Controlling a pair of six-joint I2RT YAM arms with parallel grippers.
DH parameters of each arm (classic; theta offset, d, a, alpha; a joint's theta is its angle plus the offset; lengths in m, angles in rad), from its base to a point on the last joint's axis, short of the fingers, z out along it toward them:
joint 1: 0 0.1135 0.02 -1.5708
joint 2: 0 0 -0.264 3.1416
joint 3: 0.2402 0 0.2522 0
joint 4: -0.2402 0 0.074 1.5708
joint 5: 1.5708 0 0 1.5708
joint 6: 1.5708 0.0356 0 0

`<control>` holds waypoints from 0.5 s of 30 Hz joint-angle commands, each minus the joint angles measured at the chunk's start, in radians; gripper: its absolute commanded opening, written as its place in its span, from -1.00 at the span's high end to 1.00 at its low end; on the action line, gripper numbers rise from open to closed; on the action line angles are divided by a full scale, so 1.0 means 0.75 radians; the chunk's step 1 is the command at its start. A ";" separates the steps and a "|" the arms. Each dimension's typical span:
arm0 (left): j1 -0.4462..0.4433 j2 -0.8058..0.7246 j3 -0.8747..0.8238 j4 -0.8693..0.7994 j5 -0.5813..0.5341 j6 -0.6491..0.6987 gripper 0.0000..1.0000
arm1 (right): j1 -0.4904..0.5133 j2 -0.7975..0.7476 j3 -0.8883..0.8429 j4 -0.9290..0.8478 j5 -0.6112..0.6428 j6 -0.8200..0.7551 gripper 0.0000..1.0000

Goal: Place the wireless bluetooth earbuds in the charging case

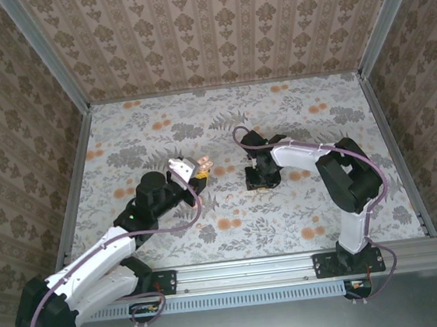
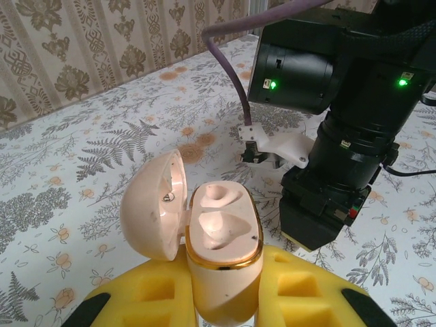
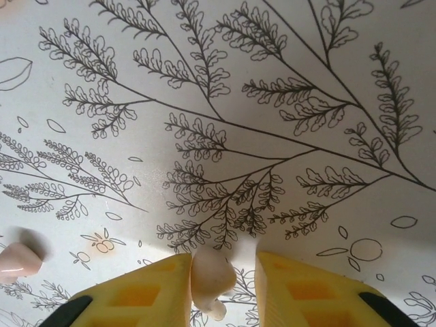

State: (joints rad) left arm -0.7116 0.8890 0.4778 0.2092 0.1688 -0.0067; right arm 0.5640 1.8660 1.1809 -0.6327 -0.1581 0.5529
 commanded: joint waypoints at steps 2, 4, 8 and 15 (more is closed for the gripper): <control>0.006 -0.024 -0.003 0.031 0.017 -0.002 1.00 | 0.035 0.045 0.039 0.001 -0.037 0.009 0.52; 0.006 -0.025 -0.002 0.031 0.016 -0.005 1.00 | 0.039 0.036 0.038 -0.003 -0.037 0.018 0.56; 0.004 -0.021 -0.005 0.039 0.020 -0.008 1.00 | 0.042 -0.035 0.014 0.011 -0.019 0.058 0.65; -0.017 0.010 0.001 0.124 0.048 -0.022 1.00 | 0.065 -0.385 -0.054 0.051 0.168 0.163 0.76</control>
State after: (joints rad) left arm -0.7136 0.8898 0.4778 0.2333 0.1802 -0.0071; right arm 0.6022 1.7176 1.1553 -0.6140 -0.1188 0.6201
